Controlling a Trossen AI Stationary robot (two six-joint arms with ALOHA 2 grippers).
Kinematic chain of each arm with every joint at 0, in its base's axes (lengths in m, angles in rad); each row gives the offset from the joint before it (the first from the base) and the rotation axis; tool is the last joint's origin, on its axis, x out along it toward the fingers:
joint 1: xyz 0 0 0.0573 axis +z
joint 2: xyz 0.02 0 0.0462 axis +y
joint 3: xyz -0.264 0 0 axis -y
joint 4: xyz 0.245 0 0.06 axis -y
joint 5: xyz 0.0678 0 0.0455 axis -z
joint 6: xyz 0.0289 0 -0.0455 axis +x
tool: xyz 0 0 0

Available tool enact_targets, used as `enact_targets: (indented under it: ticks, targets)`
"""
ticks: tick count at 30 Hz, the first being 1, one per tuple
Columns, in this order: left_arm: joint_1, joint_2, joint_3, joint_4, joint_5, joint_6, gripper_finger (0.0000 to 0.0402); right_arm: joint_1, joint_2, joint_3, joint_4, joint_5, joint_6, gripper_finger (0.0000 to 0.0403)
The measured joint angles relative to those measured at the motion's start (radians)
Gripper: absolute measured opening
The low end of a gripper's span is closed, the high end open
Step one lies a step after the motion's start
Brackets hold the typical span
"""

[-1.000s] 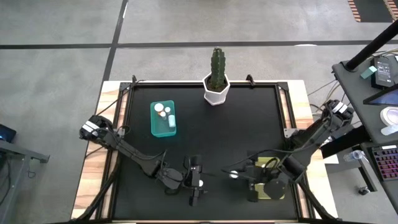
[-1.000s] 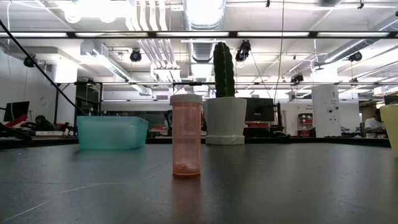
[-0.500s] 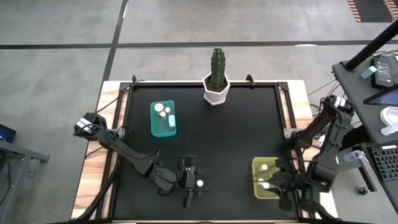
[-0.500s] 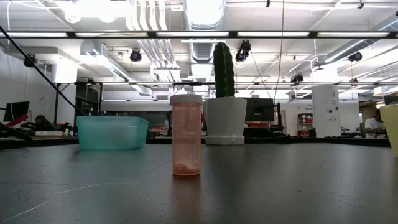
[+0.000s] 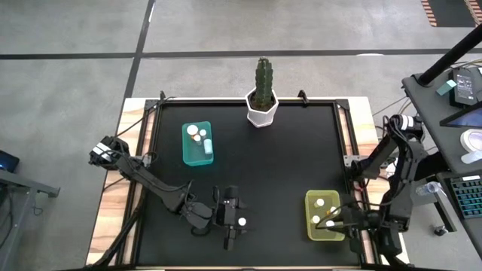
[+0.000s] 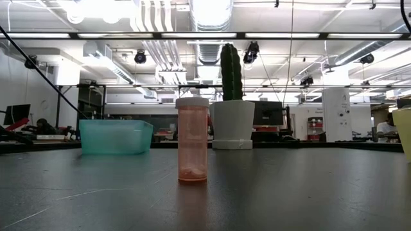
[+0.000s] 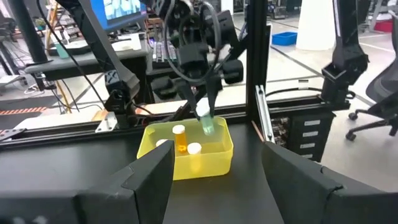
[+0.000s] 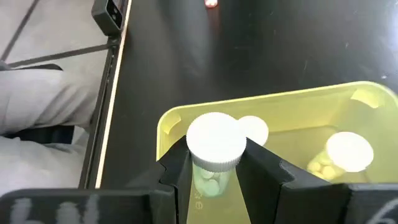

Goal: Pick and place medicine bottles into bin by pill shape (circle, oval)
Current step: Put the blue tablet bottle into the yellow bin, then put the pink tablet bottle into the yellow bin

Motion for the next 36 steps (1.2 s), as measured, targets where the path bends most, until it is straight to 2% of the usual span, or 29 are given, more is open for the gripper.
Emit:
enact_targets:
  ticks: [7, 19, 26, 36]
  targets:
    - [0.000, 0.000, 0.000, 0.012, -0.019, 0.000, 0.0224, 0.001, -0.002, -0.115, 0.239, 0.018, -0.155, 0.0102]
    - [0.006, 0.000, 0.000, 0.034, -0.042, 0.000, 0.0224, 0.000, -0.004, -0.125, 0.237, 0.016, -0.220, 0.0117]
    - [0.007, 0.000, 0.000, 0.034, -0.043, 0.000, 0.0224, -0.001, -0.003, -0.125, 0.238, 0.016, -0.218, 0.0138]
    - [0.007, 0.000, 0.000, 0.041, -0.043, 0.000, 0.0224, -0.001, -0.004, -0.125, 0.239, 0.013, -0.209, 0.0143]
